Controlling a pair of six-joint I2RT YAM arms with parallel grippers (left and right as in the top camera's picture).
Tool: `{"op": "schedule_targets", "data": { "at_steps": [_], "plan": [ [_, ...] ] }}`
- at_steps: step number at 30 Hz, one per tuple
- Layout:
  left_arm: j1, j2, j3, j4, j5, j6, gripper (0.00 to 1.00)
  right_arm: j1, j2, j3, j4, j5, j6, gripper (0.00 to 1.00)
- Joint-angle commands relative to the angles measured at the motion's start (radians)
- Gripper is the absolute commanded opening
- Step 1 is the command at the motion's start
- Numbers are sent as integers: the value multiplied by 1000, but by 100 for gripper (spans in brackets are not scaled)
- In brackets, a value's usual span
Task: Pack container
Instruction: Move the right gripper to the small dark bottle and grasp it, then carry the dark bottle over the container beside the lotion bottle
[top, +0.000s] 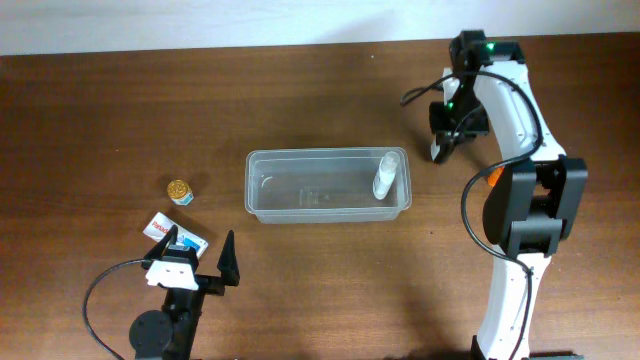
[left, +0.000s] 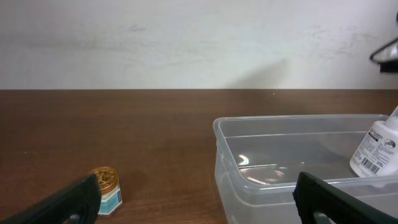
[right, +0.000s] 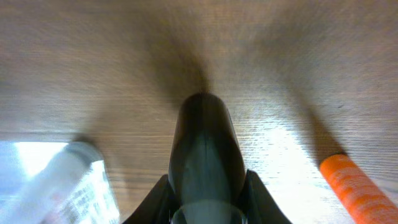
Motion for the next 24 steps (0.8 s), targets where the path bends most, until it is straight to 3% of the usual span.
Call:
{"op": "schedule_targets", "data": {
  "at_steps": [1, 12, 21, 24],
  "plan": [
    [6, -9, -3, -4, -5, -2, 99, -2, -8, 145, -57, -32, 10, 21],
    [6, -9, -4, -4, -5, -2, 99, 58, -24, 566, -303, -183, 11, 21],
    [6, -9, -3, -4, -5, -2, 99, 240, -173, 593, -303, -217, 88, 21],
    [6, -9, -4, -4, -5, -2, 99, 341, -193, 593, -303, -112, 188, 22]
  ]
}}
